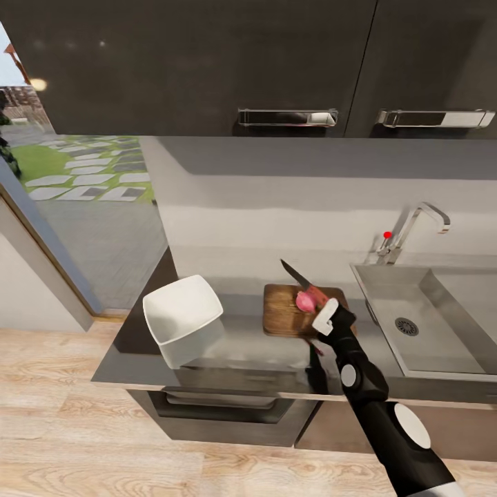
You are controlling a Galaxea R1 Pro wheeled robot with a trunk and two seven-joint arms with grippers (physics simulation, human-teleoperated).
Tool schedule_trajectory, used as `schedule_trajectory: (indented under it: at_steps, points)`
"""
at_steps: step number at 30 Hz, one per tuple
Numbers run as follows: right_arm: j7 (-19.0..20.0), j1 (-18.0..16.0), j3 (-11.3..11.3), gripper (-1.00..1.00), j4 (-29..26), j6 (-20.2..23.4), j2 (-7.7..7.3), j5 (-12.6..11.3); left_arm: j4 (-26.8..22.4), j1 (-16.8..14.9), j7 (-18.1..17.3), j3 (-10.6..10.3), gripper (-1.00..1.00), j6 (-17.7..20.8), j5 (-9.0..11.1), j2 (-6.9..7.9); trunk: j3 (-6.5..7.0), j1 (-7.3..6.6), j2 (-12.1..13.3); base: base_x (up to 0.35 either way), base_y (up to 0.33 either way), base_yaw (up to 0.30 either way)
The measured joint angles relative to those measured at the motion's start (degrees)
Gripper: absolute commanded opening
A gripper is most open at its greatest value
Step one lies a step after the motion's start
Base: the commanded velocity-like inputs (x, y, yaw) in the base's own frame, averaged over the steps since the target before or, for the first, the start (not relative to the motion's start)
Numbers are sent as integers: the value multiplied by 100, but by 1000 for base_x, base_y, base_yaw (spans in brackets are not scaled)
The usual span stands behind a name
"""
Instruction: In the kitchen, take the Vidalia onion out of the sink, dice it on the chopping board with the paring knife, put the diced onion into the bowl on the countertop, then place both the paring knife and the chopping board into the sink.
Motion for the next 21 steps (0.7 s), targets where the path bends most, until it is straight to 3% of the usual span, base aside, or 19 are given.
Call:
schedule_trajectory:
  at_steps: [6, 19, 20, 21]
  points:
    - [-188, 0, -5, -100, -193, 1, -9, -59, 0, 0, 0, 0, 100, 0, 0, 0, 0, 0, 0, 0, 0, 0]
    - [-434, 0, 46, -100, -397, 32, 6, 359, 0, 0, 0, 0, 100, 0, 0, 0, 0, 0, 0, 0, 0, 0]
    - [-435, 0, 50, -100, -399, 43, 15, 1424, 0, 0, 0, 0, 100, 0, 0, 0, 0, 0, 0, 0, 0, 0]
    - [-436, 1, 52, -100, -399, 49, 22, 1605, 0, 0, 0, 0, 100, 0, 0, 0, 0, 0, 0, 0, 0, 0]
